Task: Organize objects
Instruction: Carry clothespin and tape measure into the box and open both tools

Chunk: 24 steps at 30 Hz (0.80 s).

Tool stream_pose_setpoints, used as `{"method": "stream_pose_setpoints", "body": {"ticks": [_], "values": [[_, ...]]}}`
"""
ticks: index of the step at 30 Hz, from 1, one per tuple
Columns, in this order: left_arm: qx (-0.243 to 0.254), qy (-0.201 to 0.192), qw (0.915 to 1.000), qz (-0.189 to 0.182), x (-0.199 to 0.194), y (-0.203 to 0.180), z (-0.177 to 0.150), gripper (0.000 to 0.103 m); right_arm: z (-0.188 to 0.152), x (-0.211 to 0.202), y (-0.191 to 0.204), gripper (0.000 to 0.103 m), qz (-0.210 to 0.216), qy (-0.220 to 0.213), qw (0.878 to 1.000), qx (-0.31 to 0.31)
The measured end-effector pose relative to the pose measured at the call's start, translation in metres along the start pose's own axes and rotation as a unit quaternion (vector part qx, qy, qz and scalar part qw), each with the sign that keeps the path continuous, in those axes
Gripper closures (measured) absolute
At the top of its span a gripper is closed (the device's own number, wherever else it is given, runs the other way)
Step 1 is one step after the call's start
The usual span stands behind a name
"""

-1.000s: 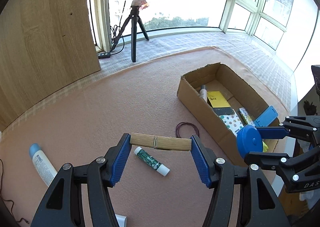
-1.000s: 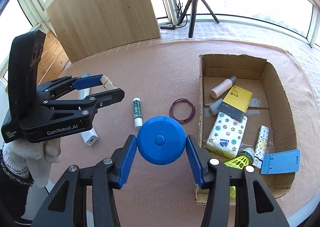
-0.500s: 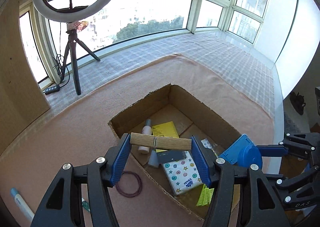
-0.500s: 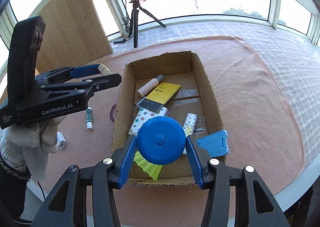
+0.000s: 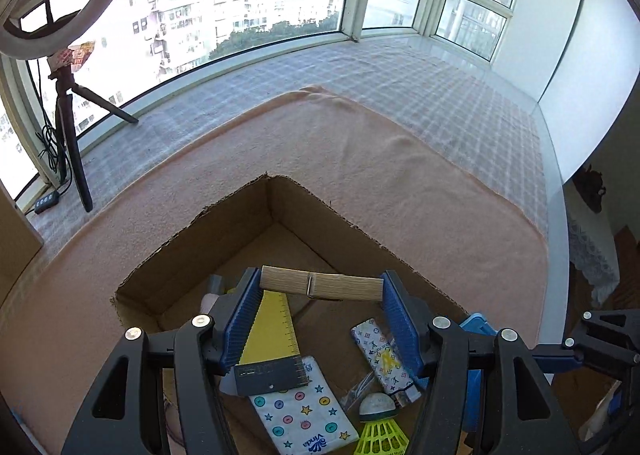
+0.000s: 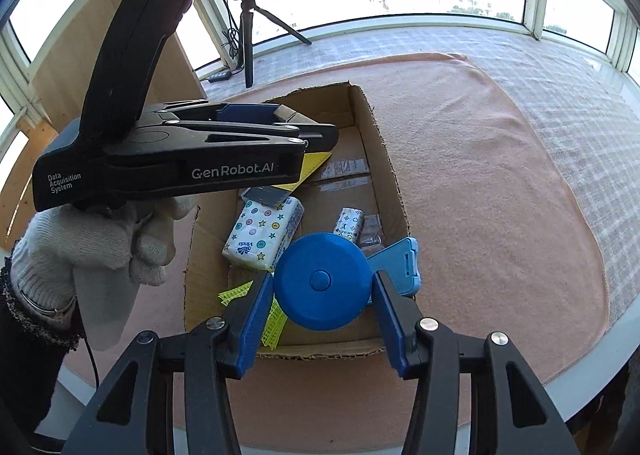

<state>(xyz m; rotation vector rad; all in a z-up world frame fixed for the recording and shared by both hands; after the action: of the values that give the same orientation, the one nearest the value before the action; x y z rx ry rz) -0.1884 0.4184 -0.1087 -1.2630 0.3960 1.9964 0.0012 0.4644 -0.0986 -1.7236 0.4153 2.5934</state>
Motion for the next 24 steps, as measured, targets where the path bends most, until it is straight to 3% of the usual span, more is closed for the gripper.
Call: {"method": "stream_pose_setpoints", "body": {"ticks": [3,6,16,24], "values": [[-0.009,0.012,0.9999,0.006,0.006,0.001,0.003,0.027,-0.001,-0.002,-0.002,0.047,0.008,-0.004,1.0,0.0],[-0.015,0.01,0.9998,0.005,0.004,0.003,0.001,0.025,-0.001,-0.005,-0.002,0.039,0.002,-0.014,1.0,-0.001],[-0.031,-0.002,0.9994,0.012,-0.018,0.02,-0.012,0.025,0.0,-0.004,0.005,0.039,0.006,-0.016,1.0,-0.003],[-0.068,-0.015,0.997,0.032,-0.056,0.054,-0.045,0.025,0.003,-0.004,0.025,0.039,0.021,-0.016,1.0,-0.015]]}}
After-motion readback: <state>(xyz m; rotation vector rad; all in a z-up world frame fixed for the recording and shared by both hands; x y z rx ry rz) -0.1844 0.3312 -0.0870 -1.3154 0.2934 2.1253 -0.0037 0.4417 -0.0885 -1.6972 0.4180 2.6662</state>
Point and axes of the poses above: each gripper's, at about its wrist camera, not at the fingertips, and x roughly the way its jaws point, y to its left, z to its top, the point moved 1 cm from there along x, roughly the way its jaws point, and after that the axes turned 7 degrees about y, right-handed, at the moved point
